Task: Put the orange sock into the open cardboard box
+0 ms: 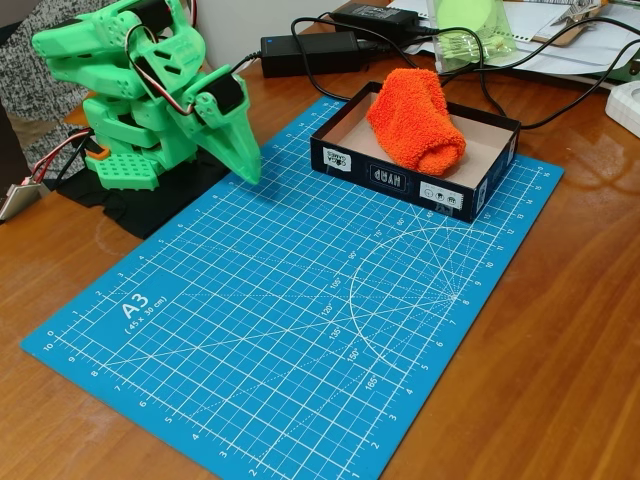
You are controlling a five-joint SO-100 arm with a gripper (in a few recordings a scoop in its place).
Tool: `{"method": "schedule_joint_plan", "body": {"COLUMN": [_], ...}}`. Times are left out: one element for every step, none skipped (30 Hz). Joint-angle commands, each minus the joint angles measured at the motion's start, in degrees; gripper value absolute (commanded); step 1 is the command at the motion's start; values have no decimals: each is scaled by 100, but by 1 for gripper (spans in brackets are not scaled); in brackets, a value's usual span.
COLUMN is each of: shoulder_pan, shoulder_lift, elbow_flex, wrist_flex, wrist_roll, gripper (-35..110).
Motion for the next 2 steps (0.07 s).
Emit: {"method": "schedule_joint_plan", "body": {"shoulder_pan": [53, 53], "shoulder_lift": [105, 105], "elbow_flex": [149, 149], "wrist_flex": [-26, -26], "wrist_roll": [97, 105], "gripper": [0, 0]}}
